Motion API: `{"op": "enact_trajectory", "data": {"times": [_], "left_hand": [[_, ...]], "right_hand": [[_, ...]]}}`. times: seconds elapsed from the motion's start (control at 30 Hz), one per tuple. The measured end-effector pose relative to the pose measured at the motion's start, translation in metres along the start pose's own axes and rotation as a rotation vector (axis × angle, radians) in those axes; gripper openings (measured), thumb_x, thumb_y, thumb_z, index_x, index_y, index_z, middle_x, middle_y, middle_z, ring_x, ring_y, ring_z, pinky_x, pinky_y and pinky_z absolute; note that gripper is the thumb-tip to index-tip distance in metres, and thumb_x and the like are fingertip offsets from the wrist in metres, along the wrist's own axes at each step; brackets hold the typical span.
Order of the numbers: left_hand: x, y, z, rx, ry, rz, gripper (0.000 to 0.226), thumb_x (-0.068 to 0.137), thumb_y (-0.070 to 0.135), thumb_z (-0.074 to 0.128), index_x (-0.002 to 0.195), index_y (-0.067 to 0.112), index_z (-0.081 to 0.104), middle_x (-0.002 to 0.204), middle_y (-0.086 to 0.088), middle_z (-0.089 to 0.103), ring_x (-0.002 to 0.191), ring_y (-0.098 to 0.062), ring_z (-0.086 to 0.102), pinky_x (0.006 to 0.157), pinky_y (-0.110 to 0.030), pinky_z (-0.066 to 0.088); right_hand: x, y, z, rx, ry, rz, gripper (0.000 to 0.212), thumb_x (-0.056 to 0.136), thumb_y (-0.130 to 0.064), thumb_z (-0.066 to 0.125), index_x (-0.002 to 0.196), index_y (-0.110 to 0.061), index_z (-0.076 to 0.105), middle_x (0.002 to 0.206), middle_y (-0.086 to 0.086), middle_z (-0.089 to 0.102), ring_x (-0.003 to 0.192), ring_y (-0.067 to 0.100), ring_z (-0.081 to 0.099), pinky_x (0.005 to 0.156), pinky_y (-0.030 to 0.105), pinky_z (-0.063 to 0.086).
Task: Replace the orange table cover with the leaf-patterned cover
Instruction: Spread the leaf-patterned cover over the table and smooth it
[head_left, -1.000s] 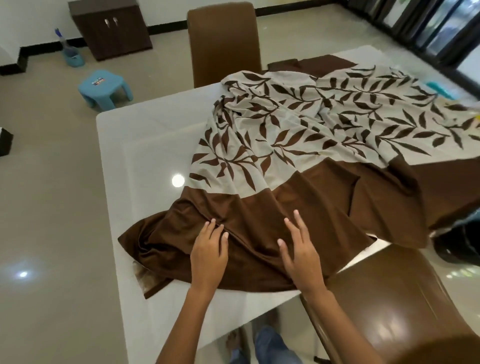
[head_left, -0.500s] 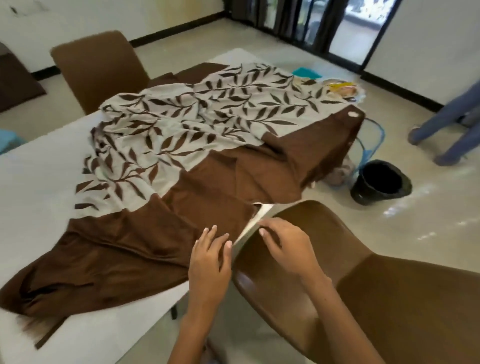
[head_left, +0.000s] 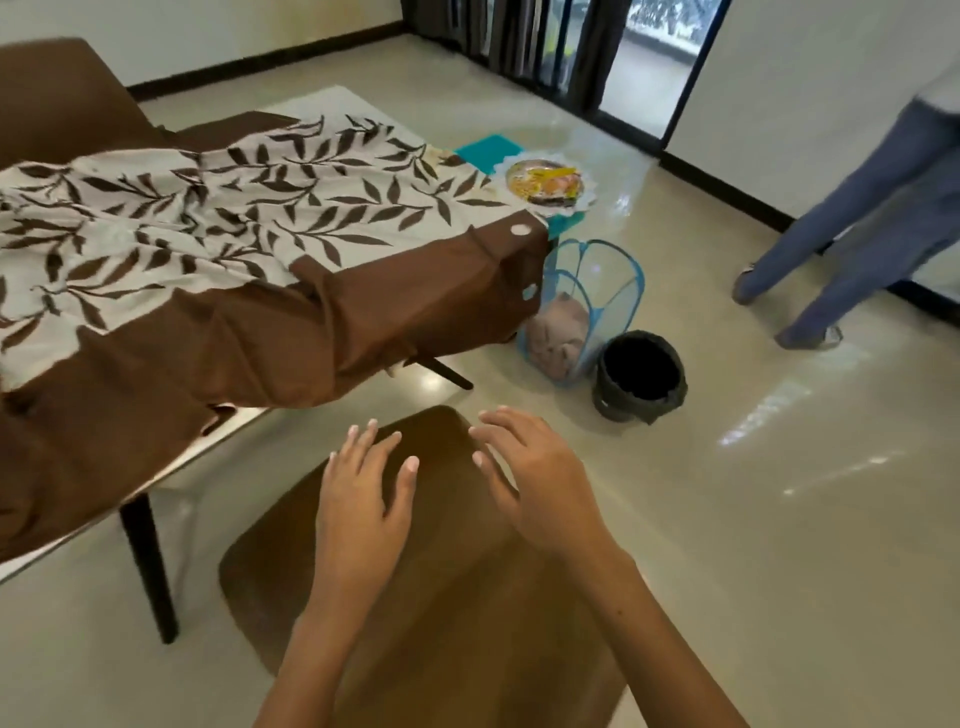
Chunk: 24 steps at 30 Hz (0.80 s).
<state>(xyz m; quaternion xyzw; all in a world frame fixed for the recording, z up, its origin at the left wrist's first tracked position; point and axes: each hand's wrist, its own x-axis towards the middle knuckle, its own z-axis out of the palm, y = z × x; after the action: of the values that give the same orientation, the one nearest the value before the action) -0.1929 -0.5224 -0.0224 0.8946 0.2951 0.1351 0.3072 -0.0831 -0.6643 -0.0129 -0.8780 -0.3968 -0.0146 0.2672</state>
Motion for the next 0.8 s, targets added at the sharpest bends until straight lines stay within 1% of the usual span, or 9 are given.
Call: {"op": "enact_trajectory", "data": {"times": [0.1,0.2,0.3,0.37,0.43,0.53,0.63,0.73,0.8], "left_hand": [[0.011,0.027,0.025,-0.029,0.040,-0.016,0.051,0.093,0.044,0.037,0.132,0.017,0.054,0.148,0.000,0.039,0.143,-0.013,0.022,0.115,-0.032,0.014],[0.030,0.043,0.048,-0.048,0.088,-0.064,0.052,0.093,0.043,0.035,0.133,0.015,0.053,0.148,-0.003,0.040,0.142,-0.016,0.023,0.115,-0.034,0.014],[0.058,0.063,0.072,-0.058,0.171,-0.094,0.050,0.095,0.040,0.036,0.132,0.012,0.053,0.147,-0.007,0.041,0.142,-0.020,0.026,0.117,-0.039,0.017],[0.085,0.073,0.087,-0.081,0.211,-0.124,0.046,0.097,0.036,0.039,0.134,0.012,0.052,0.148,-0.007,0.040,0.142,-0.019,0.025,0.117,-0.042,0.019],[0.117,0.084,0.102,-0.107,0.233,-0.167,0.044,0.098,0.033,0.042,0.135,0.013,0.050,0.150,-0.005,0.037,0.143,-0.017,0.022,0.118,-0.042,0.018],[0.162,0.107,0.121,-0.127,0.275,-0.218,0.043,0.098,0.032,0.043,0.135,0.013,0.051,0.150,-0.005,0.037,0.143,-0.015,0.021,0.117,-0.033,0.012],[0.202,0.129,0.133,-0.134,0.289,-0.252,0.043,0.098,0.033,0.044,0.135,0.015,0.051,0.150,-0.002,0.036,0.143,-0.013,0.019,0.114,-0.026,0.006],[0.239,0.145,0.147,-0.121,0.302,-0.294,0.043,0.098,0.036,0.042,0.136,0.017,0.050,0.151,-0.001,0.034,0.143,-0.011,0.018,0.113,-0.022,0.002],[0.267,0.147,0.157,-0.087,0.305,-0.322,0.044,0.098,0.037,0.040,0.136,0.017,0.050,0.151,-0.001,0.034,0.144,-0.011,0.018,0.113,-0.021,0.001]], "right_hand": [[0.018,0.038,-0.013,-0.007,-0.009,-0.011,0.026,0.092,-0.027,0.051,0.112,-0.020,0.066,0.118,-0.003,0.063,0.113,0.012,0.054,0.094,0.019,0.036],[0.045,0.060,-0.011,0.026,-0.044,-0.021,0.024,0.093,-0.025,0.053,0.113,-0.019,0.065,0.119,-0.003,0.062,0.112,0.012,0.054,0.093,0.018,0.035],[0.077,0.081,-0.010,0.025,-0.056,-0.073,0.025,0.092,-0.024,0.053,0.114,-0.017,0.064,0.119,-0.001,0.063,0.110,0.012,0.056,0.093,0.021,0.041],[0.104,0.101,-0.013,0.017,-0.041,-0.124,0.026,0.091,-0.023,0.054,0.113,-0.015,0.065,0.117,0.001,0.064,0.107,0.013,0.058,0.092,0.025,0.046],[0.133,0.127,-0.020,0.004,-0.058,-0.169,0.027,0.090,-0.022,0.055,0.113,-0.014,0.065,0.116,0.001,0.065,0.106,0.013,0.059,0.091,0.024,0.046],[0.179,0.165,-0.029,-0.002,-0.116,-0.248,0.030,0.090,-0.027,0.049,0.112,-0.015,0.066,0.115,0.000,0.065,0.105,0.012,0.059,0.089,0.022,0.044],[0.227,0.201,-0.025,0.040,-0.121,-0.276,0.036,0.091,-0.033,0.042,0.111,-0.016,0.066,0.114,-0.001,0.065,0.104,0.010,0.059,0.089,0.023,0.047],[0.278,0.231,-0.014,0.076,-0.127,-0.261,0.027,0.092,-0.031,0.050,0.110,-0.019,0.066,0.115,-0.003,0.064,0.106,0.007,0.057,0.089,0.023,0.049],[0.318,0.247,-0.005,0.084,-0.159,-0.248,0.022,0.092,-0.026,0.056,0.111,-0.019,0.065,0.117,-0.003,0.063,0.108,0.008,0.056,0.090,0.019,0.044]]}}
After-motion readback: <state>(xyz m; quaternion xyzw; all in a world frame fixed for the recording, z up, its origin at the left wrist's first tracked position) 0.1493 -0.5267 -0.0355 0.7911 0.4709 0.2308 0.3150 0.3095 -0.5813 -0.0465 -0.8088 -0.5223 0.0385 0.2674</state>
